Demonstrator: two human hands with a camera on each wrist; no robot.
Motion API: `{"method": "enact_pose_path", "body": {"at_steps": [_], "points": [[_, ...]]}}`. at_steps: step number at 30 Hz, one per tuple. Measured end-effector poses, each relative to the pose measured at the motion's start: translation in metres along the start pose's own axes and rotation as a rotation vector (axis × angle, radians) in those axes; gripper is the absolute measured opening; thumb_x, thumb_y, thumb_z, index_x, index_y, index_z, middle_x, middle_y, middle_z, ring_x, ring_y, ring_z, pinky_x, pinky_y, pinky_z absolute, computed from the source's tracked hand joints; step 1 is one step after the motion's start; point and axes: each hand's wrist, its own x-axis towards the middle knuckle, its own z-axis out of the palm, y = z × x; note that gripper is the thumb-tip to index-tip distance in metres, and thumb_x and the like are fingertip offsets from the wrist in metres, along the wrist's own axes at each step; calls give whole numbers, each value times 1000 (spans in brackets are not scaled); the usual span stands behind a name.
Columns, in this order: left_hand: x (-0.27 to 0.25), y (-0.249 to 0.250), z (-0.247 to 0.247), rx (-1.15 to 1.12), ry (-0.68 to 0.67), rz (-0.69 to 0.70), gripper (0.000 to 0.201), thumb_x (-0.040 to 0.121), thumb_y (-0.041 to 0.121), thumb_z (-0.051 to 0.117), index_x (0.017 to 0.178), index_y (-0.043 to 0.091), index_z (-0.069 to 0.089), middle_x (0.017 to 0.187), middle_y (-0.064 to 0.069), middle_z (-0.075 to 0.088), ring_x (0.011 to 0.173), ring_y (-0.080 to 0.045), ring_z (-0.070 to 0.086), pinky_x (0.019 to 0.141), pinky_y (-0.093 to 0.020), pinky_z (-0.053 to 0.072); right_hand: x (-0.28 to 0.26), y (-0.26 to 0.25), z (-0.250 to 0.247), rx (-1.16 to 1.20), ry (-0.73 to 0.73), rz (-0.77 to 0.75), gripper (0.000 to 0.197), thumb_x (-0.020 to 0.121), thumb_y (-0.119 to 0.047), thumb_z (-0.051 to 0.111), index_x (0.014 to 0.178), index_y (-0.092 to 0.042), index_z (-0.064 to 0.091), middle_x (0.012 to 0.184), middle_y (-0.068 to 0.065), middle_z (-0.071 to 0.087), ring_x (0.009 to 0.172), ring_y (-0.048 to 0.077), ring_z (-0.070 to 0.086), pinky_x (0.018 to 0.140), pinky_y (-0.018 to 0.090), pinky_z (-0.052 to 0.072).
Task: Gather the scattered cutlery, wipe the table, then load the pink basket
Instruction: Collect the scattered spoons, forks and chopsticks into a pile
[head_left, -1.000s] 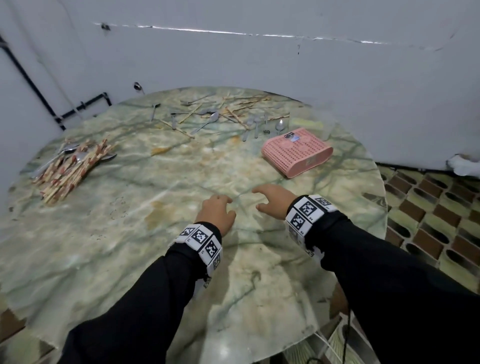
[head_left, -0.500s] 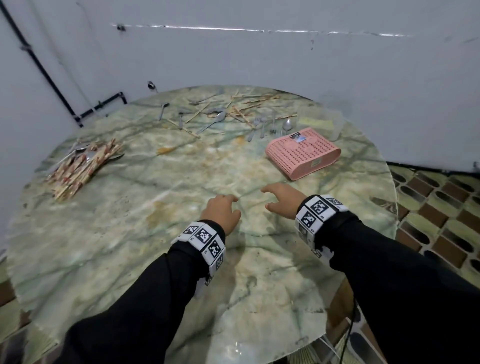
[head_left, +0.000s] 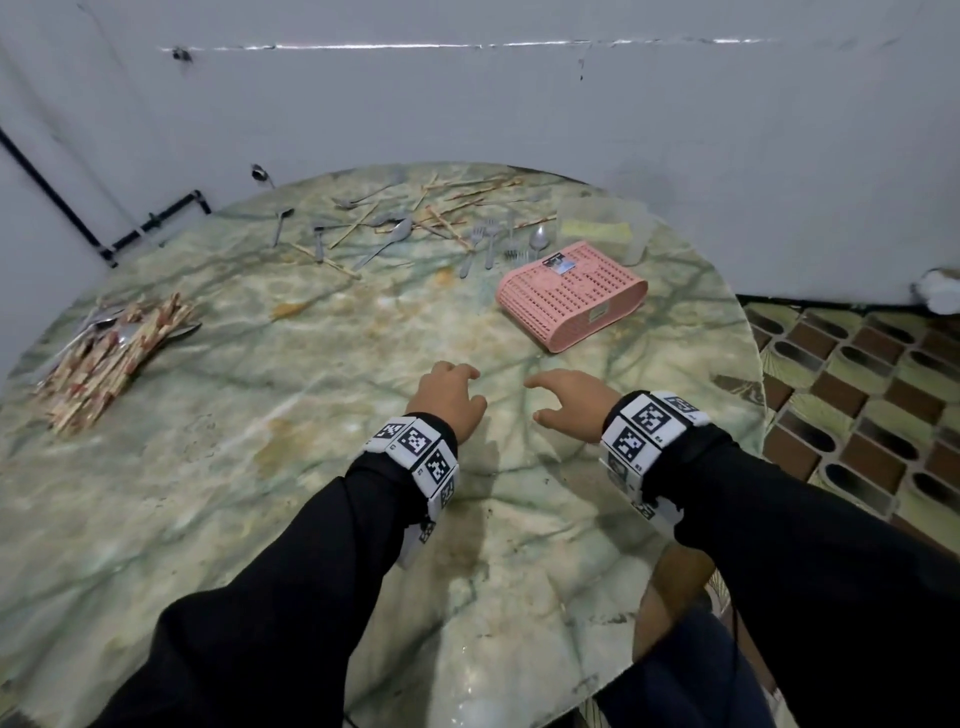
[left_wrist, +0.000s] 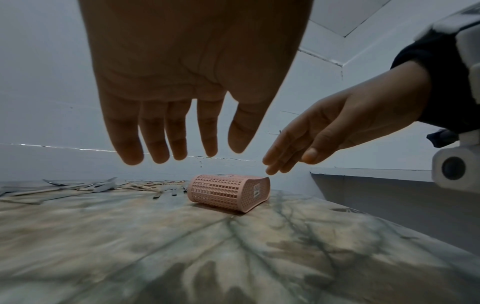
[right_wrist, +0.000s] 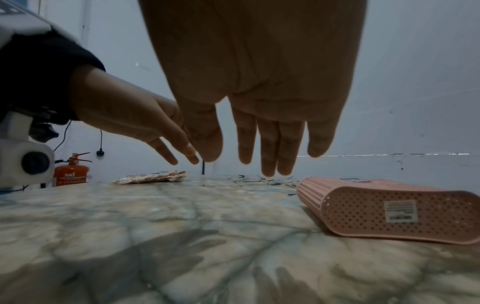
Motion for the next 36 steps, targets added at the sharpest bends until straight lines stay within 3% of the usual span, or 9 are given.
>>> {"method": "enact_pose_path", "body": {"at_steps": [14, 20, 25, 36], "points": [[55, 77, 45, -50, 137, -122, 40, 90, 21, 52, 129, 14, 51, 139, -10, 36, 126, -25, 40, 104, -36, 37, 54, 105, -49, -42, -1, -183, 52, 90, -21, 57, 139, -13, 41, 144, 5, 43, 131, 20, 40, 104, 25, 29], [81, 161, 81, -90, 148, -301, 40, 91, 21, 51, 130, 12, 50, 134, -13, 42, 121, -26, 45, 103, -34, 36, 62, 214, -100, -110, -90, -310, 58, 89, -19, 55, 143, -15, 34, 147, 7, 38, 134, 21, 36, 107, 25, 28], [100, 236, 95, -114, 260, -409, 40, 89, 18, 54, 128, 11, 53, 134, -12, 47, 123, -27, 44, 104, -34, 34, 64, 285, -151, -142, -119, -424, 60, 90, -18, 55, 145, -13, 30, 148, 8, 37, 134, 22, 35, 107, 28, 28], [134, 310, 120, -137, 316, -487, 41, 89, 16, 56, 129, 8, 51, 135, -11, 49, 125, -24, 43, 104, -30, 30, 92, 343, -184, -50, -130, -556, 54, 92, -21, 54, 142, -13, 37, 148, 5, 37, 135, 19, 34, 107, 25, 25]]}}
